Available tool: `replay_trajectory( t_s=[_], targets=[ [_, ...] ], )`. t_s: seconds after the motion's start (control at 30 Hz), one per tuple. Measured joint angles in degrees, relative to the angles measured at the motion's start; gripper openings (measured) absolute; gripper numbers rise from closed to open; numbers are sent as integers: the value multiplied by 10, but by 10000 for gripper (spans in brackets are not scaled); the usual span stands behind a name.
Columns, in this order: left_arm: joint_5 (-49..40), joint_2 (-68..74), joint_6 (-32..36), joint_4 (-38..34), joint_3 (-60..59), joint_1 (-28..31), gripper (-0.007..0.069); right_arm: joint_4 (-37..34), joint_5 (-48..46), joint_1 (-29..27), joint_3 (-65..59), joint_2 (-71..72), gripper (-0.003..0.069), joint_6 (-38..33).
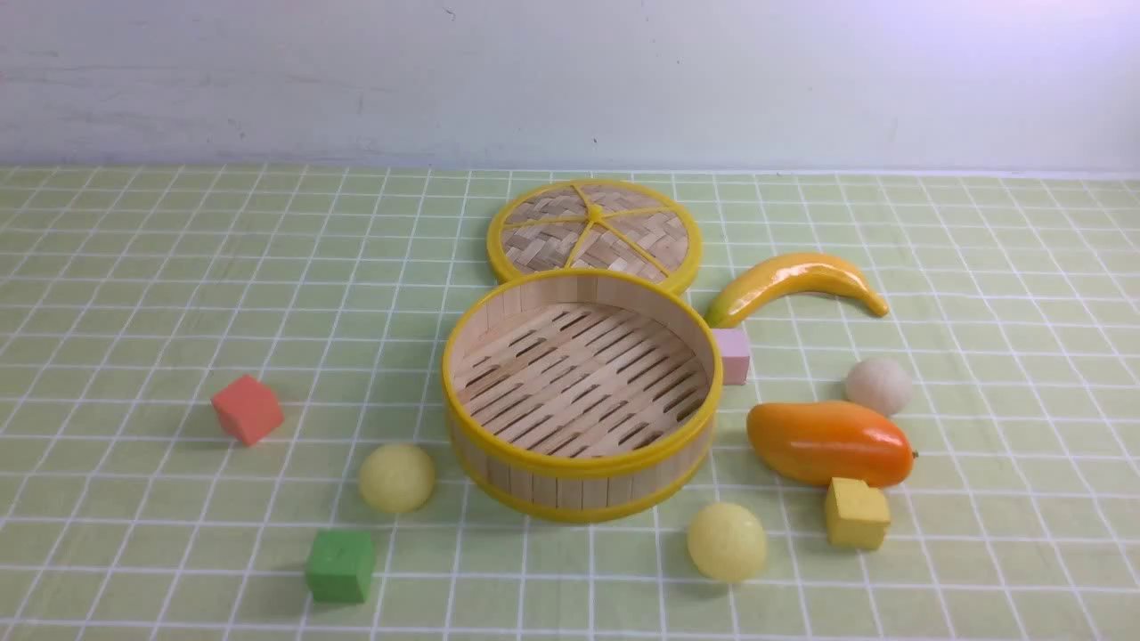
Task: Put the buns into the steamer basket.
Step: Use the left arm to grab a steamed stuffed bun
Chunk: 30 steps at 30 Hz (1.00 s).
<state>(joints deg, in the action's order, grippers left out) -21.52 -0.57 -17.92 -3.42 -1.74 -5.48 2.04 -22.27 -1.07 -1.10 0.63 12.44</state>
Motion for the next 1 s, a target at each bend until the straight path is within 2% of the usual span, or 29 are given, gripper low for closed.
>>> replay_trajectory(
  t_s=[0.77, 0.87, 1.0],
  targets=[
    [15, 0, -4, 0, 0, 0, 236, 0, 0, 0, 0, 0, 42, 0],
    [64, 0, -52, -54, 0, 0, 236, 0, 0, 0, 0, 0, 41, 0],
    [128, 0, -138, -172, 0, 0, 237, 0, 0, 0, 0, 0, 41, 0]
  ],
)
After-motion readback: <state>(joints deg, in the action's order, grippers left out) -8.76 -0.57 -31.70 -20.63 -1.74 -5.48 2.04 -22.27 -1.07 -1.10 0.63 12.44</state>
